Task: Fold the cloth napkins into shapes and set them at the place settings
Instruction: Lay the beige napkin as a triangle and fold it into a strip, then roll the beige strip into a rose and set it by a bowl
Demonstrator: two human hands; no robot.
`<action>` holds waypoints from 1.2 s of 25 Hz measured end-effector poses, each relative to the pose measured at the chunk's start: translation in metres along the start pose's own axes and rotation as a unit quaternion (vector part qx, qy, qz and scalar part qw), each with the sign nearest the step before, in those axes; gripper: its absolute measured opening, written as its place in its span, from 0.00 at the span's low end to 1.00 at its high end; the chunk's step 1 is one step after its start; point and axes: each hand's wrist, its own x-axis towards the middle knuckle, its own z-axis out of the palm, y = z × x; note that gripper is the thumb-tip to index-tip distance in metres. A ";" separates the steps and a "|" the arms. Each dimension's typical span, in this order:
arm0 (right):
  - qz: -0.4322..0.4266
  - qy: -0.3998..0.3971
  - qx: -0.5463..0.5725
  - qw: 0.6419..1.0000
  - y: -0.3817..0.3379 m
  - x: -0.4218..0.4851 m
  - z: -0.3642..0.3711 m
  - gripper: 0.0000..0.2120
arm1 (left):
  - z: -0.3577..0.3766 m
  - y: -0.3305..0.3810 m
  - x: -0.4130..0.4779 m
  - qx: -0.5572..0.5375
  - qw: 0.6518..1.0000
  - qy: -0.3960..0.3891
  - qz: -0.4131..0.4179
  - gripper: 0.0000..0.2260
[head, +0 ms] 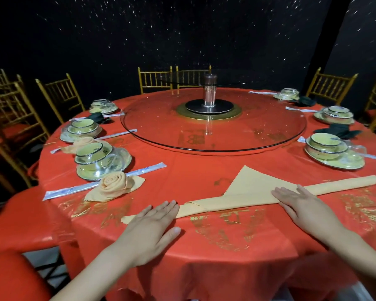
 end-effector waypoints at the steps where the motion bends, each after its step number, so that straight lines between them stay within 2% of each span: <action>1: -0.002 0.011 -0.018 1.000 0.003 0.000 0.002 0.21 | 0.000 0.003 -0.001 -0.005 1.000 -0.002 0.004 0.46; 4: 0.025 -0.011 -0.066 0.997 0.017 -0.005 -0.003 0.23 | 0.000 0.024 0.009 -0.019 1.000 -0.001 0.023 0.49; 6: 0.070 -0.040 -0.071 0.994 0.027 -0.010 -0.015 0.21 | 0.004 0.042 0.023 -0.033 0.999 0.017 0.039 0.50; 9: 0.115 -0.068 -0.074 0.988 0.039 -0.014 -0.027 0.23 | 0.008 0.077 0.047 -0.038 0.996 0.043 0.064 0.52; 12: 0.095 -0.039 -0.022 0.994 0.013 -0.015 -0.031 0.25 | 0.011 0.109 0.069 -0.020 0.995 0.050 0.081 0.53; 15: 0.034 -0.019 0.027 0.999 -0.043 -0.018 -0.020 0.26 | 0.008 0.129 0.079 -0.022 0.994 0.046 0.093 0.44; 17: 0.029 -0.004 0.052 0.998 -0.068 -0.020 -0.009 0.22 | 0.003 0.125 0.084 -0.036 0.991 0.019 0.129 0.33; 20: 0.052 0.024 0.052 0.997 -0.078 -0.020 -0.002 0.20 | -0.017 0.085 0.096 -0.160 0.971 -0.008 0.176 0.18; 23: 0.063 0.041 0.015 0.997 -0.078 -0.019 -0.002 0.21 | -0.027 0.035 0.109 -0.120 0.976 0.007 0.184 0.21; 25: 0.063 0.059 0.015 0.996 -0.086 -0.017 -0.005 0.20 | -0.026 0.022 0.112 -0.102 0.970 -0.027 0.219 0.22; 30: 0.014 0.122 0.050 0.991 -0.119 -0.013 -0.008 0.15 | -0.018 0.024 0.120 -0.168 0.943 -0.075 0.278 0.22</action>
